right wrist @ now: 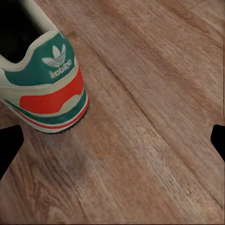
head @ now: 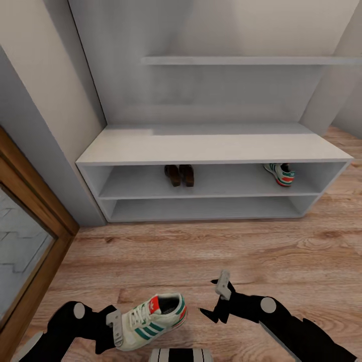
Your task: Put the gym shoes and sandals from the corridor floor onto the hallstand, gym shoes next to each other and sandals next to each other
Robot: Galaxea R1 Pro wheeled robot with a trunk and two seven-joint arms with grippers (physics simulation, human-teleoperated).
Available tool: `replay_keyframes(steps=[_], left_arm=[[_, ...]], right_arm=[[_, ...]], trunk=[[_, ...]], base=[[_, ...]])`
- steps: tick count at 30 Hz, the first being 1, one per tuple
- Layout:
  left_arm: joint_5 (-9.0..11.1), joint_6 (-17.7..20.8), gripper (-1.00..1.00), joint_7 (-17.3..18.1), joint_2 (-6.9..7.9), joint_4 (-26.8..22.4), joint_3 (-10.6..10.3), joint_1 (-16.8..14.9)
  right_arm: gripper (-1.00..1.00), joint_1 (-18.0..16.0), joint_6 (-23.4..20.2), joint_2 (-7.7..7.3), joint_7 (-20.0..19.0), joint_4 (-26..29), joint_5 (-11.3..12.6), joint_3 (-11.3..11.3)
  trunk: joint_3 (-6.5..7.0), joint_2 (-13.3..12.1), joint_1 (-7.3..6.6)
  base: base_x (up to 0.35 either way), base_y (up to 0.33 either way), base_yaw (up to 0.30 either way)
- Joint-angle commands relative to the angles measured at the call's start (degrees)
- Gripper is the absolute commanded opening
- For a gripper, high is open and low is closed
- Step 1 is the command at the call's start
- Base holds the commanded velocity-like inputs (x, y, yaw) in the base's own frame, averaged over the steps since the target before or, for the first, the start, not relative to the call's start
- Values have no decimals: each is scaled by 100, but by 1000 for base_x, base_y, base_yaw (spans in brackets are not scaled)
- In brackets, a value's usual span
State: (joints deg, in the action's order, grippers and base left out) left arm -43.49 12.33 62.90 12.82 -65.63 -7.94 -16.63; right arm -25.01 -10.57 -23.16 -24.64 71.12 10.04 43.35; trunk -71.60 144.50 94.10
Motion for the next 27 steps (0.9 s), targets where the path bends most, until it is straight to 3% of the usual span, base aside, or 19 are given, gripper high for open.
replay_keyframes(steps=[1,6,14,27], left_arm=[[-9,6,-100,40,47,-58,-2,8],[-148,18,-100,197,197,-207,5,30],[-373,28,-100,384,404,-294,36,41],[-442,-8,-100,528,593,-355,63,51]], right_arm=[[100,-1,13,-46,-50,-4,0,-35],[100,2,43,-161,-164,-12,-5,-135],[100,4,59,-214,-223,-17,-15,-179],[100,5,70,-207,-424,-19,-19,-159]], trunk=[[0,0,0],[0,0,0],[0,0,0],[0,0,0]], base=[[0,0,0],[0,0,0],[0,0,0],[0,0,0]])
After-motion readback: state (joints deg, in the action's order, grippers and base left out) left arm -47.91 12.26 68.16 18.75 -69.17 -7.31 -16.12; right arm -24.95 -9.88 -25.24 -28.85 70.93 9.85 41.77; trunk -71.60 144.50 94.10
